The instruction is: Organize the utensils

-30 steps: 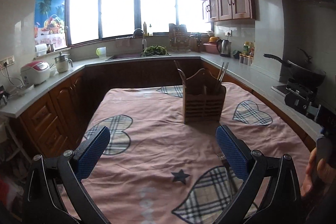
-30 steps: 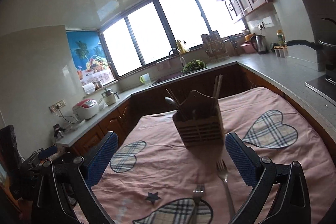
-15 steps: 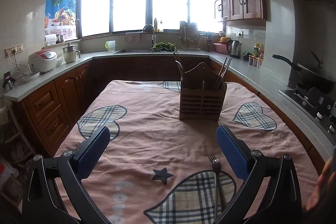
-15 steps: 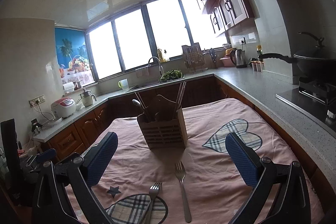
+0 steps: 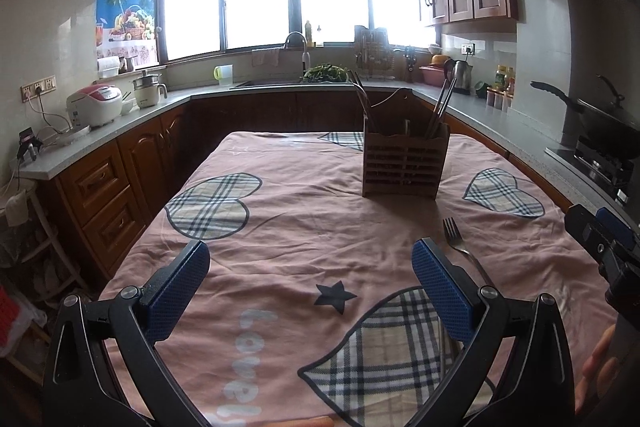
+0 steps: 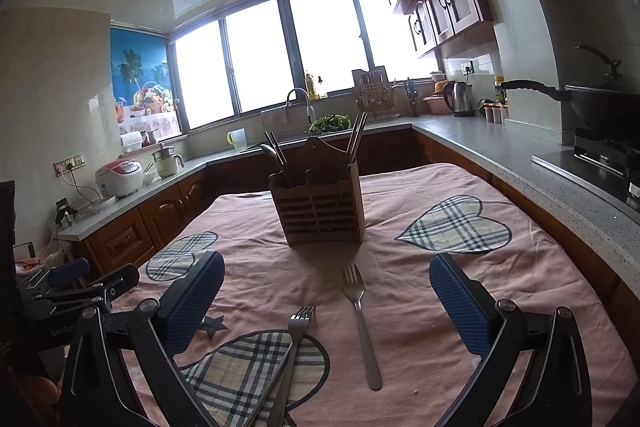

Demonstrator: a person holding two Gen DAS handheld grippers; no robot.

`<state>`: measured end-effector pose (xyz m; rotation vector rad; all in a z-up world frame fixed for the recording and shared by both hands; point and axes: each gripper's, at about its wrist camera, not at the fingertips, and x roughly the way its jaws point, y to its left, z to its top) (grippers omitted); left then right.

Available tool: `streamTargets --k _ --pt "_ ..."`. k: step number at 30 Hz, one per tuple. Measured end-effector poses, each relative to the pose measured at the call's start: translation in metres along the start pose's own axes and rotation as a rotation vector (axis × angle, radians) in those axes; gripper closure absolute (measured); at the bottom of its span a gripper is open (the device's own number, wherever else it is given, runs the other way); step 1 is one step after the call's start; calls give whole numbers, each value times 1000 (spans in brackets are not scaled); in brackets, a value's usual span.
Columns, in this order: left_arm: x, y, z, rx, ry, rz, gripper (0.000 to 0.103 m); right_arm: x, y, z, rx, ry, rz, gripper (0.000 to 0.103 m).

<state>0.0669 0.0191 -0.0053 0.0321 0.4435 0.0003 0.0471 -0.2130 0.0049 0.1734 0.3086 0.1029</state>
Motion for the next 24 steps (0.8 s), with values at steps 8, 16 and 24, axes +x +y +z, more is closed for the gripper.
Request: streamTargets --k 8,16,24 --pt "-3 6 -2 -11 -1 12 0 0 9 -4 -25 1 16 0" --pt "-5 6 -3 -5 -1 14 0 -3 11 -2 -31 -2 17 0" --pt "-5 5 -3 1 -3 16 0 -2 10 -1 -27 -2 17 0"
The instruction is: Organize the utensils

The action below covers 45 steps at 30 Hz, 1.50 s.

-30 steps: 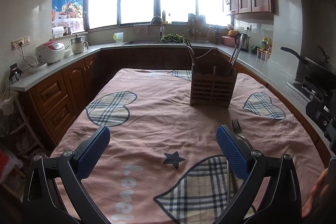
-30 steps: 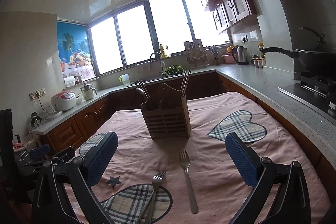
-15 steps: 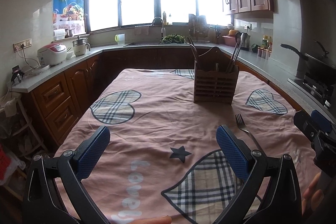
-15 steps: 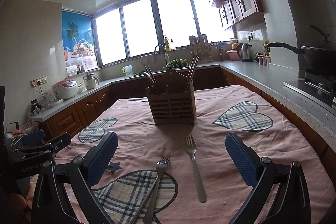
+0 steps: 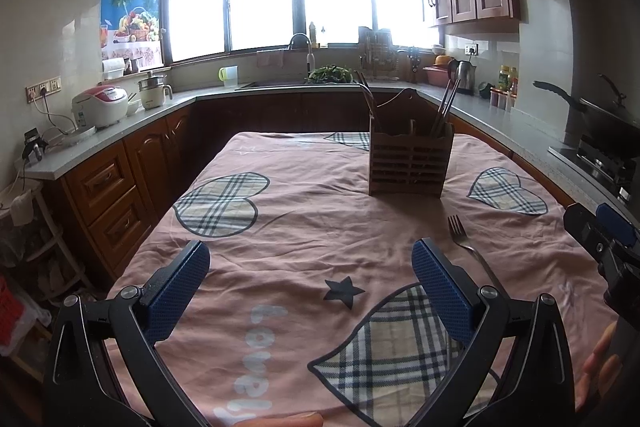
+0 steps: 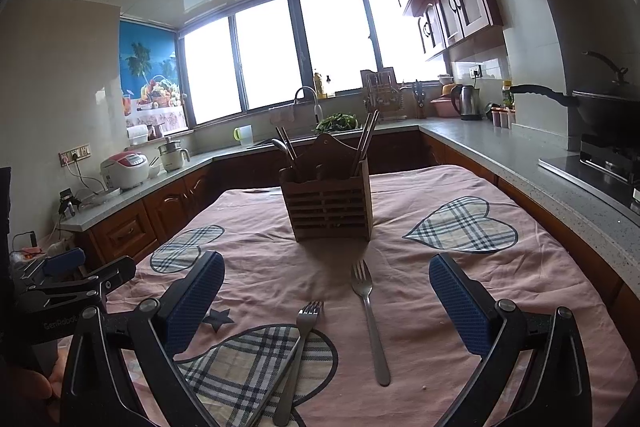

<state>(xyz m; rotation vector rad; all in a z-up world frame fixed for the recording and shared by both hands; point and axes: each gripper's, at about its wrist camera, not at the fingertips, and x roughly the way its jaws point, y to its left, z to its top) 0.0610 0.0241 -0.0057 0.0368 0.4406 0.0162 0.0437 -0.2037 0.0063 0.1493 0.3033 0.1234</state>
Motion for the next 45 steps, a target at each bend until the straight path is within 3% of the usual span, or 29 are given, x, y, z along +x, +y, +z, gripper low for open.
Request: streamTargets --k 45 --pt "-5 -4 1 23 -21 28 0 -5 -2 7 6 -13 0 0"
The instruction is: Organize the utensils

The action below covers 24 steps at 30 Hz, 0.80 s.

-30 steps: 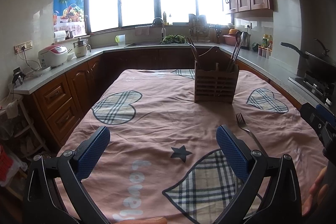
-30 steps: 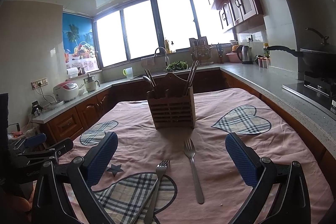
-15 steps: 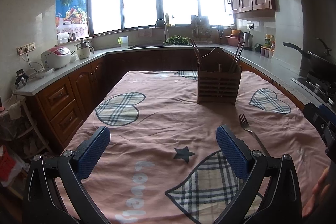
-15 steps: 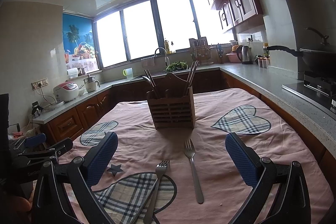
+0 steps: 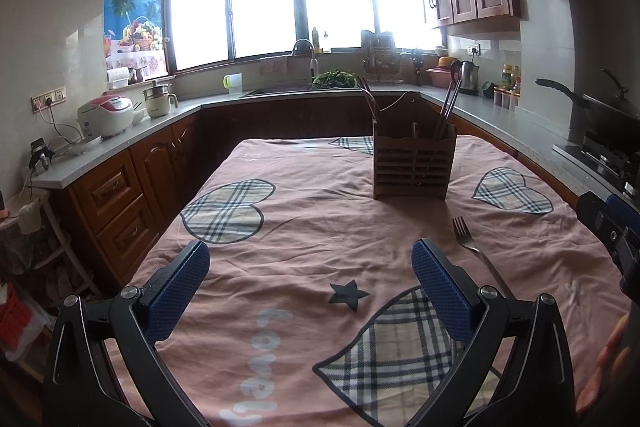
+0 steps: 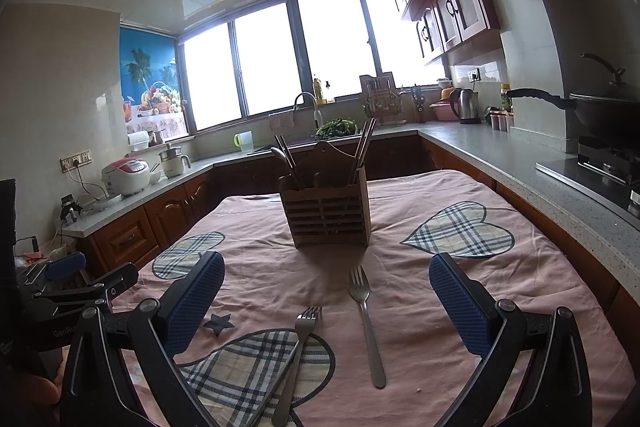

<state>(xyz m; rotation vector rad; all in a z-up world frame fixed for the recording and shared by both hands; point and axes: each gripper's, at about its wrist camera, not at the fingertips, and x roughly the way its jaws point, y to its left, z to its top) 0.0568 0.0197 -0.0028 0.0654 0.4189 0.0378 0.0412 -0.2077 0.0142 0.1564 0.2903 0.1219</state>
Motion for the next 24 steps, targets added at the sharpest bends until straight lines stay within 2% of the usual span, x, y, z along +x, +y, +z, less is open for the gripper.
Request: streamTargets --k 24 --pt "-2 -4 3 3 -2 -3 0 -1 -1 -1 2 0 -1 0"
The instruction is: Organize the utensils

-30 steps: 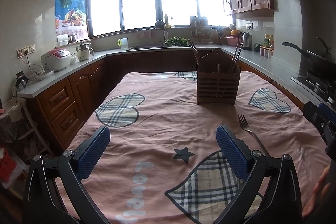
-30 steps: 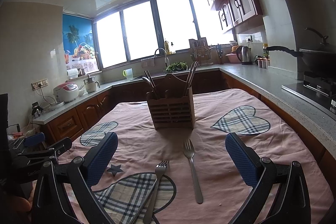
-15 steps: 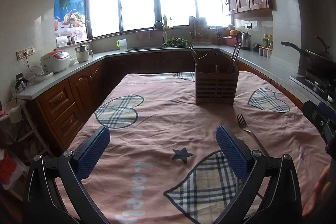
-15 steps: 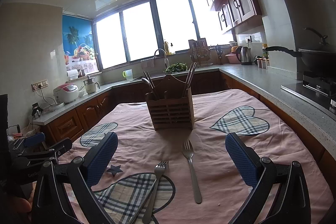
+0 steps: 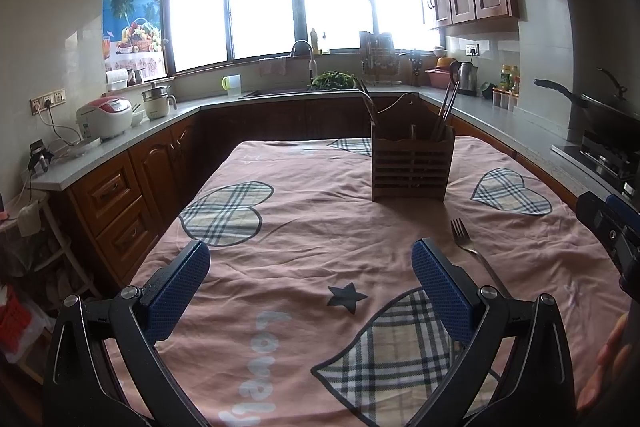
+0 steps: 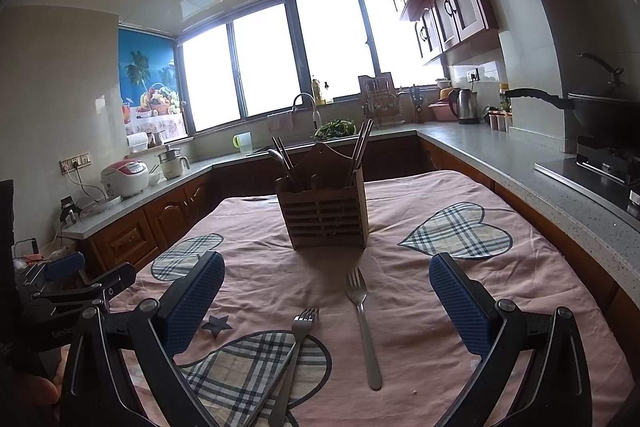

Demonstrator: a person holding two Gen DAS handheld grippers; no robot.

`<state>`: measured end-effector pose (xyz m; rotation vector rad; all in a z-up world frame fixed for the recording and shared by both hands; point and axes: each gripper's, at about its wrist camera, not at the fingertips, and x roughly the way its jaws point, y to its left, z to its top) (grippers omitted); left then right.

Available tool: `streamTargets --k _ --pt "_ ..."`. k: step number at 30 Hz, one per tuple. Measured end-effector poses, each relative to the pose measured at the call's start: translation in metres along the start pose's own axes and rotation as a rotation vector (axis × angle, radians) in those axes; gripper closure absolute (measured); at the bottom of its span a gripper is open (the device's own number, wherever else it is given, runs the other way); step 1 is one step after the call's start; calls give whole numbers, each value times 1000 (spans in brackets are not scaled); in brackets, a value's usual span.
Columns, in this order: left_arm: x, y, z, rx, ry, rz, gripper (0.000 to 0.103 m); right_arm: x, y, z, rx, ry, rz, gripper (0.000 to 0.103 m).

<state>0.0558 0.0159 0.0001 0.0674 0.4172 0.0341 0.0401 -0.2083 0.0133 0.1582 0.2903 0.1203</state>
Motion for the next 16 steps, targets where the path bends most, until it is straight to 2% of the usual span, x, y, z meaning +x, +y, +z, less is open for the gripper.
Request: streamTargets --k 16 --pt "12 1 0 -5 22 -6 0 7 -3 3 4 20 -6 0"
